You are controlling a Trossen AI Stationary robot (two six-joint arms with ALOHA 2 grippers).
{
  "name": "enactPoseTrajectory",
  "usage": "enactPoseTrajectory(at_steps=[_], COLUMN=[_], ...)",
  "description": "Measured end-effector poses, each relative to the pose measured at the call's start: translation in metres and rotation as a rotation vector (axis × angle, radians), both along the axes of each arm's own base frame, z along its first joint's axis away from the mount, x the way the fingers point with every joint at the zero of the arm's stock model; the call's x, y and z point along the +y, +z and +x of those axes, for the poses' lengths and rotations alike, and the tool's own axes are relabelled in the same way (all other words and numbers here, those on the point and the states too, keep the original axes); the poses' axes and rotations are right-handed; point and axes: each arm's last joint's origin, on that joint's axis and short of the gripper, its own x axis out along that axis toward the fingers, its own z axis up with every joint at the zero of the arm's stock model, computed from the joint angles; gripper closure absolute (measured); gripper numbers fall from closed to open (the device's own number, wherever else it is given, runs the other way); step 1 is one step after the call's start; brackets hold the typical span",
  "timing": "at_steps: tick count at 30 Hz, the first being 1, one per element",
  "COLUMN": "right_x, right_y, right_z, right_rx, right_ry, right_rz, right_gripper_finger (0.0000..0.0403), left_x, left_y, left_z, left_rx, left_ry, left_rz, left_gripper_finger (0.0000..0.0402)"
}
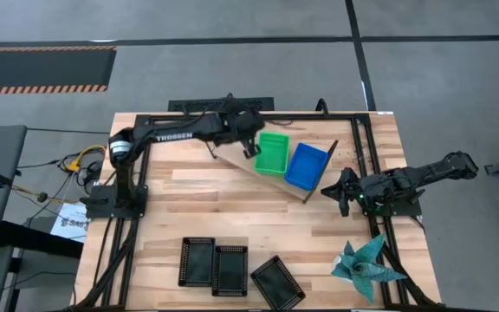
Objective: Stack baskets on shelf by color
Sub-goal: Adjust the green bins
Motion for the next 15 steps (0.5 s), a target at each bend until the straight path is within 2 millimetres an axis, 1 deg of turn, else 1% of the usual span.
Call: enactPoseTrajectory(at_steps=[2,4,7,10,15], right_x=[0.000,0.000,0.000,0.000,0.000], right_y=[0.000,0.000,0.000,0.000,0.000], right_z=[0.000,0.000,0.000,0.000,0.000], right_rx=[0.001,0.002,0.004,0.005,0.005], right_ry=[0.001,0.003,0.010,0.011,0.012], right_rz=[-0.001,-0.006,-0.019,-0.022,-0.023], right_gripper_finger=[0.0352,0.0352,0.0352,0.0352,0.0352], left_x=[0.021,0.040,0.060,0.066,0.064], left_y=[-0.013,-0.024,-0.035,-0.041,-0.040], left_z=[-0.008,-0.014,-0.024,-0.027,-0.022], left_rx=[-0.018,-0.076,-0.119,-0.143,-0.204], left_ry=[0.035,0.062,0.099,0.094,0.052], left_rz=[-0.075,-0.153,-0.241,-0.272,-0.311], left_gripper_finger=[0.0401,0.0401,0.0401,0.0401,0.0401])
